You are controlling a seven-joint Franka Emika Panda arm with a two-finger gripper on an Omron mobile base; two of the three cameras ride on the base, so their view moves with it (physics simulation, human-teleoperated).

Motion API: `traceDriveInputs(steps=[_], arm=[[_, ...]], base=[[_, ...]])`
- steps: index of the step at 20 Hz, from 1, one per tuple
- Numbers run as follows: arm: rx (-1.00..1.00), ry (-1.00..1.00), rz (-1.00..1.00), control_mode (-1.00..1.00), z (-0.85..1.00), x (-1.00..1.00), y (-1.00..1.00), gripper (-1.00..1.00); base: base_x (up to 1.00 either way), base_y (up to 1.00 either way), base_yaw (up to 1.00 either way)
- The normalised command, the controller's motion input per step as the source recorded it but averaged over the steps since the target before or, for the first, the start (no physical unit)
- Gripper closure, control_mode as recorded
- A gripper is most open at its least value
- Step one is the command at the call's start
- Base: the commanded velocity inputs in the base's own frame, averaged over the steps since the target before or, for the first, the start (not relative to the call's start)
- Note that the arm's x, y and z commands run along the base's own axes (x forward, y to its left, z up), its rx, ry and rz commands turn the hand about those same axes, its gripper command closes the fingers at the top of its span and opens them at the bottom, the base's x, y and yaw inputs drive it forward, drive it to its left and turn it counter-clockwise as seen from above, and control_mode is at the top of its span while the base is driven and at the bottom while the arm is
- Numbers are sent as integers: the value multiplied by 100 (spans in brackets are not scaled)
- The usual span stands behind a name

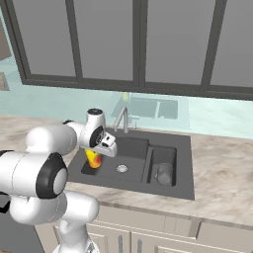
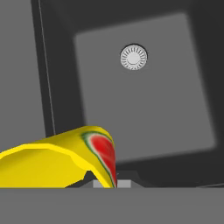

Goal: Move any existing items from the left basin to the right basin for drying. Then move the cup from the counter to the left basin of the sink for washing.

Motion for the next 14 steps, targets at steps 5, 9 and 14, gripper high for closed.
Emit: traceDriveInputs(steps=[5, 9, 14], arm=[[0, 0, 0, -100, -28, 17, -18, 100], [0, 0, 0, -100, -19, 12, -13, 100], [0, 0, 0, -100, -21, 6, -8, 100]], base=[[0, 0, 0], [0, 0, 0], [0, 0, 0]])
